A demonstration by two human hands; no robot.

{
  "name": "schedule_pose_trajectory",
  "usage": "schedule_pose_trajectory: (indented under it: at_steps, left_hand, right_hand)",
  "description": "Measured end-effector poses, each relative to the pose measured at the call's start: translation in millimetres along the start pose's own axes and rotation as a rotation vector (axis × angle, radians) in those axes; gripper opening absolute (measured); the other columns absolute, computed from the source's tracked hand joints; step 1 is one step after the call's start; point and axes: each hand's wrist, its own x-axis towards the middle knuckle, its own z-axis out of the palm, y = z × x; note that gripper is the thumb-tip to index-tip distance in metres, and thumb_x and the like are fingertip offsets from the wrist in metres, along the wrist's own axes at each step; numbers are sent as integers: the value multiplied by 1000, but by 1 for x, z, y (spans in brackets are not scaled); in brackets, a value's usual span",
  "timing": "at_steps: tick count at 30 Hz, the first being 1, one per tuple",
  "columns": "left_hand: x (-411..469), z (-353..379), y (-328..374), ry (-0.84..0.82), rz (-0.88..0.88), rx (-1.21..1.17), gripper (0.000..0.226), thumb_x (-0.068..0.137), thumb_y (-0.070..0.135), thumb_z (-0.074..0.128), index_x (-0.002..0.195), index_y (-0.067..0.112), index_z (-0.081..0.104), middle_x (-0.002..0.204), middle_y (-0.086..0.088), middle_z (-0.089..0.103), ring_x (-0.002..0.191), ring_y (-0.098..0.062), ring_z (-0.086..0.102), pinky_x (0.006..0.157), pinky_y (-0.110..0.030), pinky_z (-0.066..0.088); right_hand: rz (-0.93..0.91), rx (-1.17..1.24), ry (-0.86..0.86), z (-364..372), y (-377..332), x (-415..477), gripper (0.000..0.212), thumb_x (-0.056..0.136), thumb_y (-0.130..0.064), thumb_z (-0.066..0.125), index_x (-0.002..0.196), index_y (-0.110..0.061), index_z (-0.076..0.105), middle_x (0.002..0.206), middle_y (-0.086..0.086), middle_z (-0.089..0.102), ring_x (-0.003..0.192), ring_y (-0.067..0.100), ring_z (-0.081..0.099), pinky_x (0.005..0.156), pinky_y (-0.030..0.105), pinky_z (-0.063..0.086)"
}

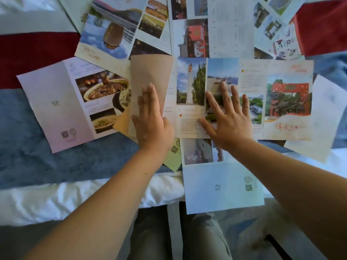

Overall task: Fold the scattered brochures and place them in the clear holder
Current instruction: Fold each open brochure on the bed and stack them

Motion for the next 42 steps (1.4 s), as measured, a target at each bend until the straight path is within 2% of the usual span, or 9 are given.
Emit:
schedule_pose_trajectory:
  at_steps: [6,12,17,22,26,32,35,38,42]
  left_hand:
    - [9,22,3,-54,22,129,74,97,25,39,163,29,4,172,2,-5,158,-25,-6,124,-62,-1]
    - [19,43,-14,-20,120,341,70,98,53,29,162,34,8,172,-2,-7,158,-28,-8,120,-62,-9]
    - [21,37,-52,64,164,429,64,103,50,26,163,37,7,172,-3,-3,158,-30,-4,122,-59,-7]
    - [15,10,-109,143,127,462,61,103,41,27,162,38,12,172,-2,5,158,-30,3,124,-60,3]
    - [7,-21,-163,183,80,507,61,103,41,27,162,38,13,172,-2,6,158,-30,4,124,-60,7]
    - [-8,-56,-225,235,11,510,60,103,45,29,162,38,16,172,-2,9,158,-31,8,124,-56,9]
    - [-14,-65,-242,240,-16,480,63,103,49,32,162,38,14,172,-3,8,158,-29,7,124,-54,11]
    - [-18,-72,-252,225,16,462,65,102,54,32,162,34,16,172,-4,7,158,-32,6,124,-54,12]
    - [-16,-76,-256,239,-63,448,69,101,66,18,162,36,11,172,-3,4,157,-38,2,123,-62,6]
  right_hand:
    - [-38,81,56,12,10,-1,76,99,-78,15,164,-43,1,174,1,-6,160,31,-7,128,57,2]
    - [-62,102,63,21,5,-2,71,103,-71,20,164,-41,2,174,2,-8,159,33,-13,128,56,-2]
    - [-123,113,39,24,-23,-5,68,104,-68,20,164,-42,2,174,3,-9,158,34,-16,128,55,0]
    - [-208,124,44,31,-77,-2,67,105,-68,22,164,-42,6,174,2,-6,159,32,-14,128,52,-2]
    - [-274,152,39,37,-134,0,66,105,-67,25,164,-42,10,174,2,-4,159,32,-13,128,50,-5]
    - [-364,116,-24,40,-200,4,69,104,-68,22,164,-42,1,173,4,-13,158,32,-19,127,48,-11]
    - [-400,102,0,36,-213,8,71,103,-68,26,165,-40,7,173,12,-9,159,32,-10,128,47,-3]
    - [-345,54,40,32,-211,16,72,104,-68,25,165,-36,5,173,14,-9,160,32,-7,129,48,1]
    - [-317,-5,61,28,-188,36,74,104,-69,19,165,-33,-2,173,10,-10,160,29,-9,129,49,-1]
